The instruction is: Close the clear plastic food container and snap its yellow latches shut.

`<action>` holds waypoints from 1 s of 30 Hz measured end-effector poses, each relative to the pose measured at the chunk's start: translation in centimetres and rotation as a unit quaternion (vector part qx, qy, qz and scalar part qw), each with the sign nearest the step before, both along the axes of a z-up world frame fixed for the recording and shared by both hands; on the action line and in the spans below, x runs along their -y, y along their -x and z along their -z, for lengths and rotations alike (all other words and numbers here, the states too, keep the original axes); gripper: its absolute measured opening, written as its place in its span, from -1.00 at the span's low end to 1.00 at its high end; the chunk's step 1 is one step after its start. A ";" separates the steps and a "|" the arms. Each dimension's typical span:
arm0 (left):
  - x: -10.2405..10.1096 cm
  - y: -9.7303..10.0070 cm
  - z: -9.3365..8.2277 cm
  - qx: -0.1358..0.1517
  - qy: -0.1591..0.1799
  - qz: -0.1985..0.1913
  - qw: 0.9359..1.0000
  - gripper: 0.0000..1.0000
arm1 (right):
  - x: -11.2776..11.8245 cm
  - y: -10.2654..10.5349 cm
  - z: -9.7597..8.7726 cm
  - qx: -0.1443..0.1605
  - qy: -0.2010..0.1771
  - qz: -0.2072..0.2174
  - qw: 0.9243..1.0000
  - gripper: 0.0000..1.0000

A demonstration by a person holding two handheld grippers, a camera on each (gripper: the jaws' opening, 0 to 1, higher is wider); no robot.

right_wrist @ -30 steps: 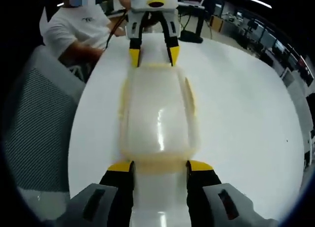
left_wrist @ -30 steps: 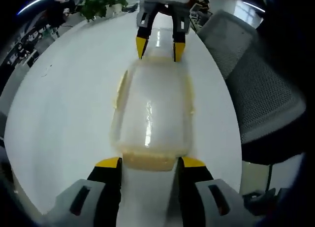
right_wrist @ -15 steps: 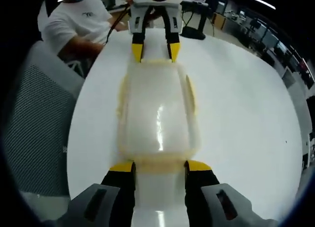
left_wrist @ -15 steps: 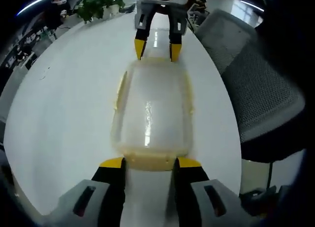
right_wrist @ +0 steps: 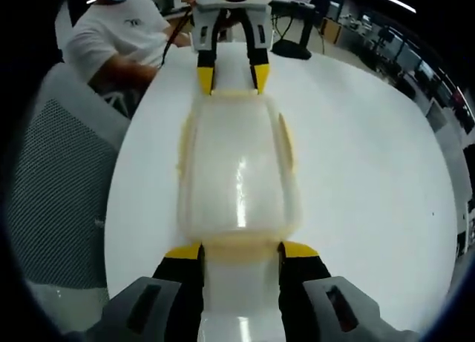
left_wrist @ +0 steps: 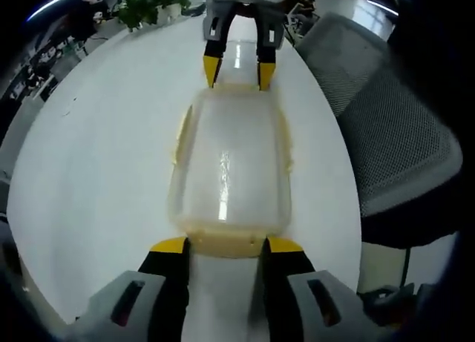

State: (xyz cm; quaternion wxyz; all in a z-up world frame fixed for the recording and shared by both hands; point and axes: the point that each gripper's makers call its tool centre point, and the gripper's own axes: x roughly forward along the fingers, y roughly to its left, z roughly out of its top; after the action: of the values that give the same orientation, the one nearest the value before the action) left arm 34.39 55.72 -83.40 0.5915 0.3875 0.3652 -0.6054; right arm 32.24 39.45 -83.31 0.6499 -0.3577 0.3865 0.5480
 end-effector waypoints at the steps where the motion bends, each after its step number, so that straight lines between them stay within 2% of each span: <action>1: -0.1 0.0 -0.1 -0.001 -0.001 -0.002 1.000 -0.26 | -0.2 0.1 -0.2 0.002 -0.002 -0.001 1.000 -0.23; 8: -0.3 1.0 -1.5 -0.008 0.014 -0.008 1.000 -0.27 | -0.1 0.7 -1.5 -0.001 -0.013 -0.005 1.000 -0.23; 15: 0.6 1.8 -3.4 -0.003 0.038 -0.010 0.999 -0.27 | 0.6 1.3 -3.3 0.009 -0.021 -0.008 1.000 -0.23; 21: 0.4 1.5 -4.8 0.012 0.034 -0.005 0.999 -0.27 | 0.3 1.3 -5.3 0.018 -0.039 0.000 0.999 -0.23; 30: 0.7 0.7 -7.1 0.025 0.040 0.000 0.999 -0.27 | 0.6 0.7 -7.5 0.032 -0.043 0.003 0.999 -0.24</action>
State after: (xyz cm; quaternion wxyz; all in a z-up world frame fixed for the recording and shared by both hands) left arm 33.66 55.05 -76.28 0.6159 0.3784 0.3256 -0.6094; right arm 31.55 38.86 -75.80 0.6786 -0.3456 0.3422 0.5504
